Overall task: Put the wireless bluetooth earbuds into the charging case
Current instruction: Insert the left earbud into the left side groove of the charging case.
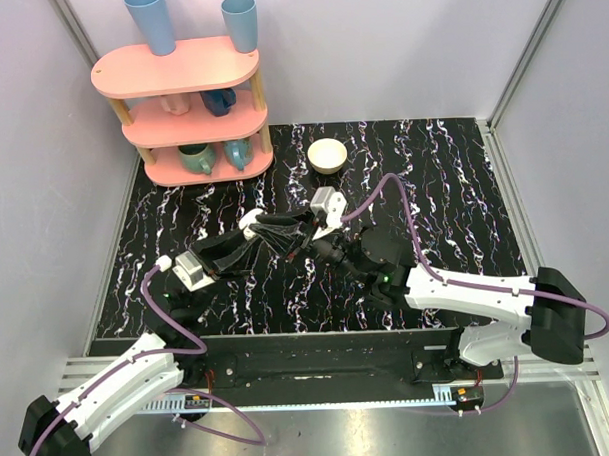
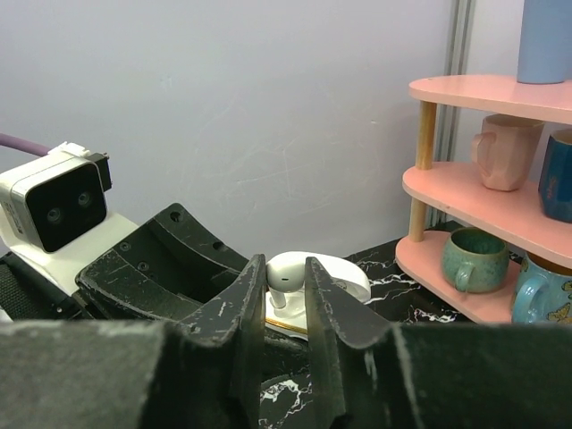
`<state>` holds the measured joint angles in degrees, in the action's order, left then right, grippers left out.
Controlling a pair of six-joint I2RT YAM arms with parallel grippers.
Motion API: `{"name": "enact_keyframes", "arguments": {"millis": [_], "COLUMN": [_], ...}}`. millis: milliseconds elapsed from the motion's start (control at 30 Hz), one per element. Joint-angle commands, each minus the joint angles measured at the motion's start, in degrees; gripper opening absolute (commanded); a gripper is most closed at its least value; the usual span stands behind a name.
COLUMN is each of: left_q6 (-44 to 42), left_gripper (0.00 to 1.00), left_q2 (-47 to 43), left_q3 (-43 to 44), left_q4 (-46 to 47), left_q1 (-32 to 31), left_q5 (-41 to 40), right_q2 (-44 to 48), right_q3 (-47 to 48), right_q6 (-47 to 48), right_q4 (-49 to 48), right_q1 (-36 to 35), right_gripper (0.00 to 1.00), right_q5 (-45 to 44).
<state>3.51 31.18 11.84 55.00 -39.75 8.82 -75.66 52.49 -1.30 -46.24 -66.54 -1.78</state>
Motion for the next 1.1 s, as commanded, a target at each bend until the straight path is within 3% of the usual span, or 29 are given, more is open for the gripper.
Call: {"name": "enact_keyframes", "arguments": {"millis": [0,1067], "left_q6": [0.27,0.45], "left_gripper": [0.0,0.0], "left_q2": [-0.51,-1.47], "left_q3": [0.12,-0.06], "left_q4": [3.88,4.41], "left_q1": [-0.07,-0.07], "left_q5": [0.32,0.41], "right_q2": [1.74,-1.25], "right_q3": [2.53,2.09], "right_q6": [0.95,-0.37], "right_q4": [-1.93,-3.33], "right_q1": [-0.43,-0.69], "right_gripper": [0.27,0.22], "right_q5": [1.17,0.64]}}
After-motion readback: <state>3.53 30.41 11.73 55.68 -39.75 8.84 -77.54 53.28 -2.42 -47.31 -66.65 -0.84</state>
